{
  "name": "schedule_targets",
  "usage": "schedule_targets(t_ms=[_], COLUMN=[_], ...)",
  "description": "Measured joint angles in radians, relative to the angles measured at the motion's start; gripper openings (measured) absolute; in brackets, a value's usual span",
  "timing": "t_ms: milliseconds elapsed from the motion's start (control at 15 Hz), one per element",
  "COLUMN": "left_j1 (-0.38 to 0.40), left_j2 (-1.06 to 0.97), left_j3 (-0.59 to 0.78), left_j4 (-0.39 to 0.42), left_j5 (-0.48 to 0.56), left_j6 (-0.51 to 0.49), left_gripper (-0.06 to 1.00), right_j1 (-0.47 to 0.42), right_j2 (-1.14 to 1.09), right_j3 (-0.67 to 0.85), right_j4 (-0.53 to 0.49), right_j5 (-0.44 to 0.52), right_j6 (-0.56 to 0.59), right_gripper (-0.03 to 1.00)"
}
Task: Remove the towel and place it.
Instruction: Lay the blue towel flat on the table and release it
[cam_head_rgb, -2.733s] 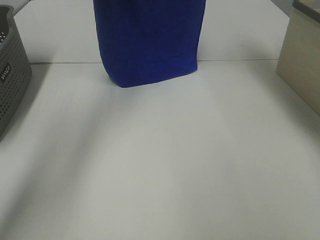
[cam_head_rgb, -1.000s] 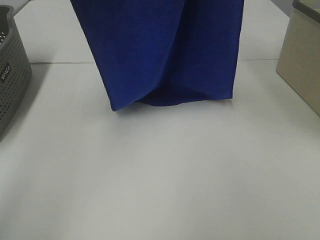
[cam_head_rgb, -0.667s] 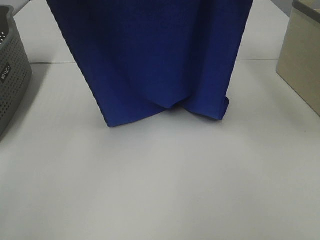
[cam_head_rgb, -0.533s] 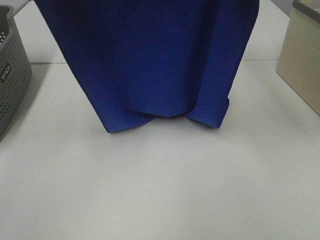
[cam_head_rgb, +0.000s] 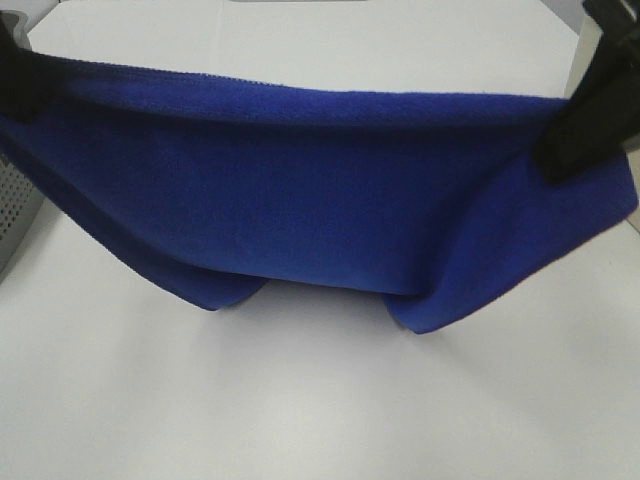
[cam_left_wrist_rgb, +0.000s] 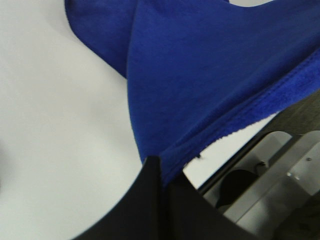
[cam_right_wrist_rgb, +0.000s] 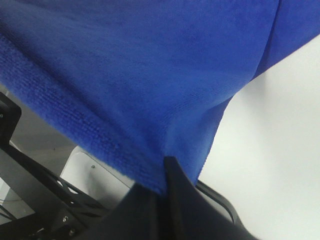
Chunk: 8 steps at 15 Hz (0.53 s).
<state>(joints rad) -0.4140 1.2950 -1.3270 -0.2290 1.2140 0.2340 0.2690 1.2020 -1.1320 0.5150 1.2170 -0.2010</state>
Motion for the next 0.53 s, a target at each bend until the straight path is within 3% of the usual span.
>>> schedule_targets(t_ms=[333,533], left_j1=[-0.002,-0.004], left_j2=[-0.138,-0.176], left_j3=[0.072,0.206], left_j4=[-0.104,-0.153], left_j5=[-0.002,-0.01], left_j6=[0.05,0.06], left_gripper=[0.0,0.0], right_j1=[0.0,0.001], right_j2=[-0.157,-0.242], right_j3=[0.041,0.118], right_j4=[-0.003,-0.005], right_j5=[0.001,-0.004], right_j6=[0.0,0.0], right_gripper=[0.02,0.02])
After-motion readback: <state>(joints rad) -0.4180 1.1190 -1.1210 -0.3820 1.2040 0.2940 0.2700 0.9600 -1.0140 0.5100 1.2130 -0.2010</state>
